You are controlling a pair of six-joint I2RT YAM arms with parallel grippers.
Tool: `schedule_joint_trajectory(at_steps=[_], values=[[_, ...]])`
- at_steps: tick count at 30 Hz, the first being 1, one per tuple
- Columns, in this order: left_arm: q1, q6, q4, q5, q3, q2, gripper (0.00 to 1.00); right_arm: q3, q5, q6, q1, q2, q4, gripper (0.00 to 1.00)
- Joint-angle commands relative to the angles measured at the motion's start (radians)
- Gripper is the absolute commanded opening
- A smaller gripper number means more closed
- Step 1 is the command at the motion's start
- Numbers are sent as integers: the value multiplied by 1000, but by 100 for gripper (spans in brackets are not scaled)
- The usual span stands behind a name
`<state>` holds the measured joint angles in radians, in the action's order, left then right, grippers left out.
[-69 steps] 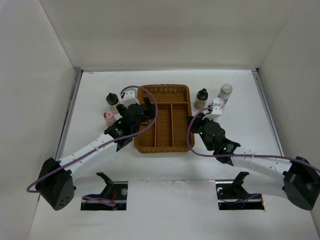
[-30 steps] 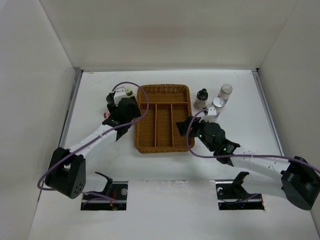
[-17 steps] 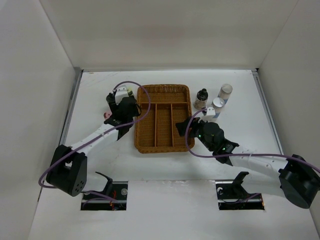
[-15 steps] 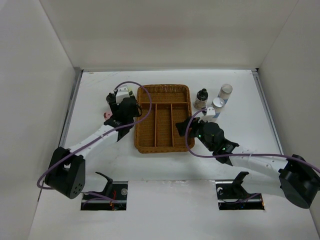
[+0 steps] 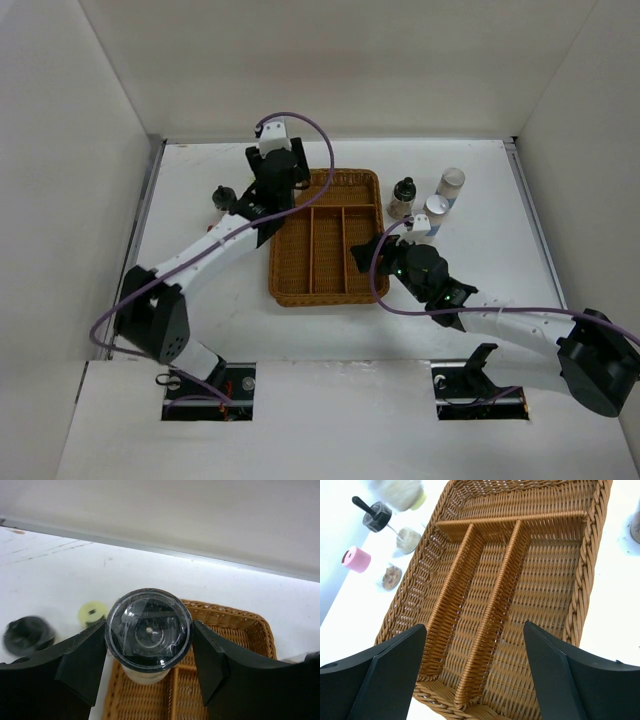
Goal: Organize the condiment bottles
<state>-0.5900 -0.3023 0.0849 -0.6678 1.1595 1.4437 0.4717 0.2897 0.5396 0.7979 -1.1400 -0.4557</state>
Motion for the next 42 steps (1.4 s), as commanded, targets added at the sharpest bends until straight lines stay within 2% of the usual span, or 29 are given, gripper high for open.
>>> schedule_joint_trajectory(at_steps=[1, 10, 15, 18, 25, 30, 36, 42], values=[[45, -1, 121, 98, 112, 114, 31, 1, -9, 5, -10, 0, -63, 85], [94, 3, 181, 218, 292, 362, 31, 4, -11, 5, -7, -9, -63, 85], [89, -15, 171, 214, 254, 409, 34, 5, -12, 5, -9, -13, -63, 85], [89, -37, 170, 212, 212, 417, 42, 5, -12, 5, -12, -21, -63, 85], [86, -52, 174, 217, 160, 406, 74, 10, -12, 5, -16, -41, -63, 86], [81, -40, 173, 214, 144, 347, 87, 7, -12, 6, -22, -38, -63, 86], [97, -44, 167, 185, 80, 218, 85, 8, -12, 10, -22, -46, -64, 87], [163, -104, 124, 131, 2, 172, 68, 7, -24, 14, -29, -43, -66, 87]])
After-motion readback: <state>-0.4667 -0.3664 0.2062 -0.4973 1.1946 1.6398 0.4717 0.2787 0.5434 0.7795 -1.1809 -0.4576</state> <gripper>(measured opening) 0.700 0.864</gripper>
